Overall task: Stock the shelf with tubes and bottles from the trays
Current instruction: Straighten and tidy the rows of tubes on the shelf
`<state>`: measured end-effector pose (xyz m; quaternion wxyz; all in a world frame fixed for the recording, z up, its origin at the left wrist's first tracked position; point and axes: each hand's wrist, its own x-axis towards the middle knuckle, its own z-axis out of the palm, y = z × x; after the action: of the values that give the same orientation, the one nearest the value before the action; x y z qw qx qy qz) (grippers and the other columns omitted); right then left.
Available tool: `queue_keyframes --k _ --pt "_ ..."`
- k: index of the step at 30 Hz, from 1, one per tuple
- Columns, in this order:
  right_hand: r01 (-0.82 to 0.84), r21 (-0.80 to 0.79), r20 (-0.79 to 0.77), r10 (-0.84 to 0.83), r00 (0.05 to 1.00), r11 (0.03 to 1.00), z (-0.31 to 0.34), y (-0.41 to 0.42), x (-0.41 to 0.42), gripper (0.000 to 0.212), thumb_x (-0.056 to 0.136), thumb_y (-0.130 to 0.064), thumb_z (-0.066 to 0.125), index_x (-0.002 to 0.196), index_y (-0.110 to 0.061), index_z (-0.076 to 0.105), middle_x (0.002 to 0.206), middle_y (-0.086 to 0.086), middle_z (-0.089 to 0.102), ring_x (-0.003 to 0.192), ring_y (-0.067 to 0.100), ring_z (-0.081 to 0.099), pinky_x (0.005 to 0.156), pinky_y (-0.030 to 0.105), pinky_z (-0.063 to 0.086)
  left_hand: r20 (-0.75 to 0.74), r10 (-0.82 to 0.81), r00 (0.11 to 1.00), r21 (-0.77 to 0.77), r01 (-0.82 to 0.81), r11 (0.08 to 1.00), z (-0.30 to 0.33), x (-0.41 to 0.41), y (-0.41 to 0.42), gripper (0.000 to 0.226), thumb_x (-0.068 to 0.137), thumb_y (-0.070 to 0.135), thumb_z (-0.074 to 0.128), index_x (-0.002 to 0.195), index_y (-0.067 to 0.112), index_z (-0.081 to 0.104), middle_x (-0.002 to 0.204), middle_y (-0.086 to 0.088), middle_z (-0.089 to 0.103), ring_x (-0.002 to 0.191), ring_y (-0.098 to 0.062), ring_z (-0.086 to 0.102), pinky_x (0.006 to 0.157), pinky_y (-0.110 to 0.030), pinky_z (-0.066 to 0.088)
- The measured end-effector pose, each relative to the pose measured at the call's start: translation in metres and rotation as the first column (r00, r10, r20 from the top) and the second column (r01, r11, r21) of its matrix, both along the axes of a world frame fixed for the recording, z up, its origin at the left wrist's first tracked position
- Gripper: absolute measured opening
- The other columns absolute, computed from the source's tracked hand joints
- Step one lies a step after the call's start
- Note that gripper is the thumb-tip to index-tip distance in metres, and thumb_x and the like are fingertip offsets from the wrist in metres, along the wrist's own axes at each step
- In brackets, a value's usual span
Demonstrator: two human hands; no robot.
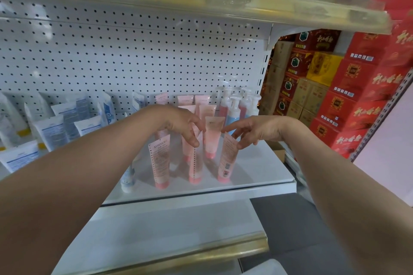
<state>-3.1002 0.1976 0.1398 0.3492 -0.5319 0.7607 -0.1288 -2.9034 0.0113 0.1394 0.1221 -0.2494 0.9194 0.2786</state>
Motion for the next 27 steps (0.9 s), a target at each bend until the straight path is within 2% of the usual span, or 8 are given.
queue_keyframes --k 4,10,13,16,20,22,24,27 --pt "0.018 -0.029 0.021 -0.018 1.000 0.999 -0.005 0.000 -0.003 0.057 0.089 -0.022 0.075 0.139 -0.043 0.054 0.124 -0.010 0.066 0.112 0.009 0.059 0.084 0.028 0.045 -0.023 -0.002 1.000 -0.004 0.001 1.000 -0.003 -0.001 -0.001 0.065 0.075 0.034 0.085 0.133 0.036 0.056 0.101 0.017 0.057 0.118 -0.015 0.051 0.105 -0.032 0.039" --pt "0.033 -0.058 0.030 -0.031 0.999 0.998 -0.009 0.001 -0.004 0.056 0.087 -0.026 0.077 0.136 -0.043 0.056 0.124 -0.007 0.067 0.113 0.010 0.060 0.083 0.028 0.046 -0.036 -0.001 0.999 -0.013 0.001 1.000 -0.007 -0.003 -0.002 0.060 0.074 0.038 0.085 0.127 0.036 0.058 0.106 0.017 0.051 0.120 -0.014 0.050 0.111 -0.035 0.037" --pt "0.040 -0.072 0.021 -0.038 0.999 0.997 -0.011 0.001 -0.003 0.055 0.086 -0.028 0.079 0.134 -0.044 0.057 0.124 -0.008 0.067 0.112 0.010 0.060 0.083 0.028 0.046 -0.057 0.000 0.998 -0.036 -0.002 0.999 -0.007 -0.003 0.000 0.056 0.073 0.040 0.086 0.123 0.035 0.060 0.107 0.019 0.057 0.113 -0.012 0.051 0.100 -0.030 0.041" --pt "0.054 -0.101 0.020 -0.052 0.998 0.993 -0.014 0.000 -0.003 0.055 0.083 -0.032 0.081 0.132 -0.043 0.058 0.123 -0.007 0.067 0.113 0.012 0.061 0.085 0.029 0.048 -0.058 0.002 0.998 -0.084 -0.007 0.996 -0.004 -0.005 0.004 0.057 0.073 0.043 0.085 0.123 0.032 0.060 0.102 0.022 0.051 0.111 -0.011 0.049 0.092 -0.028 0.040" --pt "0.101 -0.157 0.032 -0.097 0.995 0.982 -0.018 0.001 -0.001 0.052 0.081 -0.035 0.083 0.127 -0.038 0.060 0.119 -0.008 0.067 0.110 0.010 0.061 0.091 0.032 0.050 -0.023 -0.011 1.000 -0.185 0.006 0.983 -0.001 -0.007 0.009 0.064 0.069 0.054 0.084 0.121 0.028 0.059 0.110 0.014 0.055 0.107 -0.012 0.051 0.094 -0.031 0.045" --pt "0.130 -0.187 0.030 -0.127 0.991 0.974 -0.020 0.002 0.000 0.051 0.079 -0.038 0.084 0.124 -0.035 0.061 0.117 -0.009 0.067 0.109 0.011 0.062 0.094 0.034 0.050 -0.010 -0.013 1.000 -0.232 0.010 0.973 0.001 -0.007 0.014 0.064 0.071 0.056 0.082 0.120 0.022 0.059 0.107 0.013 0.053 0.105 -0.013 0.051 0.084 -0.028 0.044" --pt "0.156 -0.214 0.014 -0.156 0.988 0.964 -0.022 0.002 0.002 0.052 0.077 -0.042 0.085 0.121 -0.031 0.061 0.116 -0.009 0.066 0.108 0.011 0.061 0.091 0.031 0.051 0.008 -0.005 1.000 -0.268 0.007 0.963 0.003 -0.007 0.019 0.065 0.072 0.060 0.078 0.116 0.017 0.059 0.108 0.009 0.055 0.101 -0.015 0.053 0.073 -0.026 0.042" --pt "0.181 -0.260 -0.017 -0.192 0.981 0.949 -0.026 0.000 0.004 0.055 0.071 -0.051 0.086 0.116 -0.029 0.062 0.115 -0.006 0.065 0.104 0.009 0.062 0.083 0.022 0.049 0.028 0.015 1.000 -0.318 -0.005 0.948 0.003 -0.005 0.024 0.074 0.069 0.070 0.074 0.115 0.014 0.058 0.112 0.002 0.060 0.102 -0.017 0.056 0.075 -0.028 0.045"
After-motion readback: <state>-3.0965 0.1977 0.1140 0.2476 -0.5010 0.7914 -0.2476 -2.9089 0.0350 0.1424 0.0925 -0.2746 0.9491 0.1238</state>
